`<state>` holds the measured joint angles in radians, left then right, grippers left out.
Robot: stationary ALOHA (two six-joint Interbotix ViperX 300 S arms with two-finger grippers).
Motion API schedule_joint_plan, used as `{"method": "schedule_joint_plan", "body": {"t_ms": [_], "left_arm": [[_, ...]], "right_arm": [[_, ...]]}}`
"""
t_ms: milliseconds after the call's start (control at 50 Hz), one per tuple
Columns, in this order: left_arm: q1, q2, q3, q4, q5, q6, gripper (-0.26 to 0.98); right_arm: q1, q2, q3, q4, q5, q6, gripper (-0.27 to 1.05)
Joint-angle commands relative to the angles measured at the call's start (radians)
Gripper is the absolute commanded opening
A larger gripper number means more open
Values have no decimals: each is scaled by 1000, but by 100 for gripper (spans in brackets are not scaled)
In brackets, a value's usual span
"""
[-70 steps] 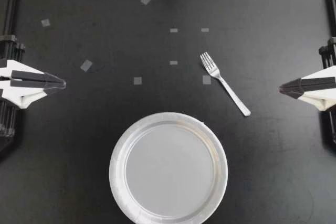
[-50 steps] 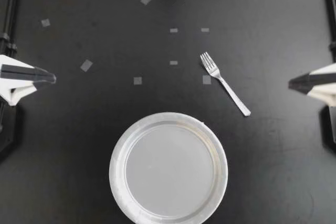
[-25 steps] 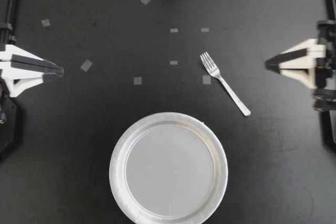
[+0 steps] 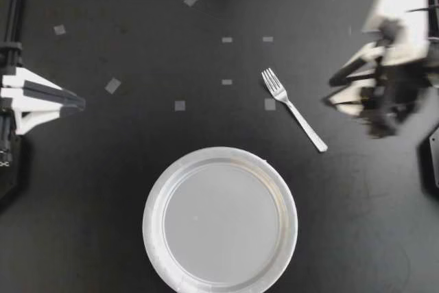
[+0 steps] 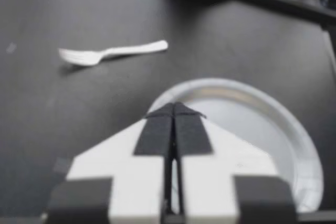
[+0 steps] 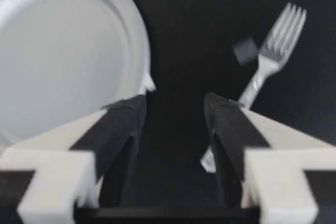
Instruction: Pick up the fork and place it on the plate.
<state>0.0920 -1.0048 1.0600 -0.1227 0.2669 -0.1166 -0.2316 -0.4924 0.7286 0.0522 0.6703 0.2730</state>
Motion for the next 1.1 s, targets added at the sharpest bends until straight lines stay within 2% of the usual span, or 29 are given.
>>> {"method": "schedule_joint_plan", "body": {"t_ms": [0, 140, 180, 300, 460, 760, 1080], "left_arm": [[3, 2, -3, -2, -6, 0, 31], [3, -2, 31, 0, -31, 8, 63], [3, -2, 40, 0, -43, 11, 66], [3, -2, 75, 2, -94, 12, 64], [2, 0, 112, 2, -135, 14, 64], [2, -2, 138, 2, -137, 15, 64], [2, -2, 146, 2, -138, 15, 64]], "right_arm": [[-9, 77, -49, 0, 8, 2, 53], [-12, 239, -67, 0, 6, 6, 53], [-15, 298, -80, 0, 6, 6, 53], [-20, 440, -135, 0, 18, 6, 53], [-20, 549, -202, 0, 46, 5, 53], [-81, 592, -195, 0, 69, 32, 52], [-107, 615, -166, -2, 44, 46, 52]]}}
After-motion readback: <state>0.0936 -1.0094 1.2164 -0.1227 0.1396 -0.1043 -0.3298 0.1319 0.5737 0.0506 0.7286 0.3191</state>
